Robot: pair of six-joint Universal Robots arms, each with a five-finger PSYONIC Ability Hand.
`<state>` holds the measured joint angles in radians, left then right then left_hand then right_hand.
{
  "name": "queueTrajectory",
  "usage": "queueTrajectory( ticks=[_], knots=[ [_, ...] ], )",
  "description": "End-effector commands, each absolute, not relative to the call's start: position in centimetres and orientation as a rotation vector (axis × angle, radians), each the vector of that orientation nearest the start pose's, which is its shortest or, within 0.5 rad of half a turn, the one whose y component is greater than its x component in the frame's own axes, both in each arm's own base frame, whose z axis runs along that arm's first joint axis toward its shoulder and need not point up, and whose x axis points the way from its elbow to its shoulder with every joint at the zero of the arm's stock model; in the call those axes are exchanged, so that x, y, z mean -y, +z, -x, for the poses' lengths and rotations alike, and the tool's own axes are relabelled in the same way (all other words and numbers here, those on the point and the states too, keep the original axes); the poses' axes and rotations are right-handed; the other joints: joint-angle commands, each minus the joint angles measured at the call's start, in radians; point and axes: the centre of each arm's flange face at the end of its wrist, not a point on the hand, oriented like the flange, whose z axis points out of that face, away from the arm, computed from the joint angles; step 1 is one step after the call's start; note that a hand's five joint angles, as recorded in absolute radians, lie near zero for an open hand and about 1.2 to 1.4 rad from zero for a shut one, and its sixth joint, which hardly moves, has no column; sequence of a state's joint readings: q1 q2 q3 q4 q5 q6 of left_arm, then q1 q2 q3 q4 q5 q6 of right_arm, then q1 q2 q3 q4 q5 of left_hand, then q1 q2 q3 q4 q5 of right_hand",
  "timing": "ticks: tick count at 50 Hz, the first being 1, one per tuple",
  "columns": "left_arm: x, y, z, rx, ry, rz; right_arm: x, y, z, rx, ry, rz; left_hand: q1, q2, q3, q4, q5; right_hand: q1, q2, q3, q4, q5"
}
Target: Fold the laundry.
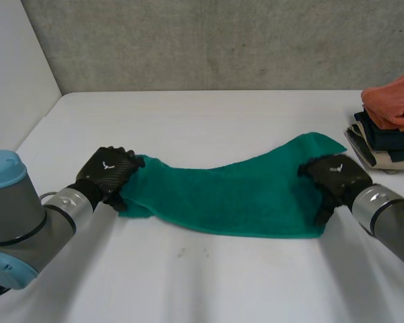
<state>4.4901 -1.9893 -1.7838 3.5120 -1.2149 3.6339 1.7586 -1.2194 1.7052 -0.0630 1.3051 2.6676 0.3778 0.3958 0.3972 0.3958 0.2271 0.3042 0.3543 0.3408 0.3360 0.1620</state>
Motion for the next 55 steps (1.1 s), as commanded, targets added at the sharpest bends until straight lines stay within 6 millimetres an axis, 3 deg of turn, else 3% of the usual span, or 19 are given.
queueTrajectory(
  ticks=[1,6,7,8,9,15,19,20,27,30,39,43,47,50,51,55],
  knots=[
    [28.8,14.4,23.2,-2.260,-1.999,-1.222,27.9,13.2,-21.1,-2.444,-1.468,1.047,0.094,0.076,0.075,0.076,0.070,0.045,-0.005,0.008,0.013,0.013],
    [28.7,14.3,23.3,-2.262,-1.999,-1.226,28.4,11.9,-21.1,-2.465,-1.440,1.050,0.091,0.073,0.072,0.073,0.067,0.209,0.159,0.172,0.177,0.176],
    [28.7,14.3,23.3,-2.262,-1.999,-1.226,28.4,11.7,-21.2,-2.462,-1.442,1.052,0.094,0.076,0.075,0.076,0.070,0.355,0.305,0.318,0.323,0.322],
    [28.7,14.3,23.3,-2.262,-1.999,-1.226,28.8,11.8,-21.2,-2.451,-1.469,1.051,0.094,0.076,0.075,0.076,0.070,0.789,0.739,0.753,0.757,0.757],
    [28.7,14.4,23.3,-2.260,-2.000,-1.226,29.1,11.9,-21.3,-2.441,-1.490,1.051,0.091,0.073,0.072,0.073,0.067,1.081,1.031,1.045,1.050,1.049],
    [28.8,14.7,23.2,-2.251,-2.009,-1.216,30.0,13.0,-21.5,-2.379,-1.630,1.050,0.091,0.073,0.072,0.073,0.067,1.092,1.042,1.055,1.060,1.060],
    [28.8,15.0,23.2,-2.246,-2.021,-1.210,29.9,15.6,-21.5,-2.325,-1.732,1.026,0.088,0.070,0.069,0.070,0.064,1.092,1.042,1.055,1.060,1.060],
    [28.7,15.0,23.2,-2.254,-2.024,-1.206,29.7,16.9,-21.5,-2.301,-1.776,1.020,0.088,0.070,0.069,0.070,0.064,1.092,1.042,1.055,1.060,1.060],
    [28.4,14.9,23.6,-2.335,-2.047,-1.158,28.1,19.7,-22.7,-2.202,-1.852,1.053,0.085,0.067,0.066,0.067,0.061,1.092,1.042,1.055,1.060,1.060],
    [28.3,14.7,23.6,-2.410,-2.049,-1.110,26.7,22.3,-23.4,-2.119,-1.913,1.057,0.085,0.067,0.066,0.067,0.061,1.092,1.042,1.055,1.060,1.060],
    [27.5,14.5,24.5,-2.465,-2.053,-1.117,24.9,28.1,-23.9,-1.949,-2.050,0.911,0.100,0.082,0.081,0.082,0.076,1.092,1.042,1.055,1.060,1.060],
    [27.3,14.5,24.7,-2.454,-2.058,-1.136,24.9,29.2,-23.9,-1.922,-2.083,0.903,0.135,0.117,0.116,0.117,0.111,1.092,1.042,1.055,1.060,1.060],
    [27.5,14.6,24.9,-2.432,-2.072,-1.138,24.7,28.4,-23.8,-1.971,-2.022,0.917,0.167,0.149,0.148,0.149,0.144,1.092,1.042,1.055,1.060,1.060],
    [28.0,14.4,24.7,-2.417,-2.069,-1.100,24.2,27.0,-23.6,-2.053,-1.919,0.930,0.214,0.196,0.195,0.196,0.191,0.376,0.326,0.339,0.344,0.344],
    [28.5,14.5,24.4,-2.408,-2.069,-1.066,24.2,25.3,-23.5,-2.130,-1.826,0.934,0.223,0.205,0.204,0.205,0.199,0.182,0.132,0.145,0.150,0.150],
    [29.0,14.6,24.0,-2.397,-2.066,-1.032,24.6,20.4,-22.9,-2.296,-1.606,0.934,0.253,0.235,0.233,0.235,0.229,0.171,0.121,0.135,0.139,0.139]
  ],
)
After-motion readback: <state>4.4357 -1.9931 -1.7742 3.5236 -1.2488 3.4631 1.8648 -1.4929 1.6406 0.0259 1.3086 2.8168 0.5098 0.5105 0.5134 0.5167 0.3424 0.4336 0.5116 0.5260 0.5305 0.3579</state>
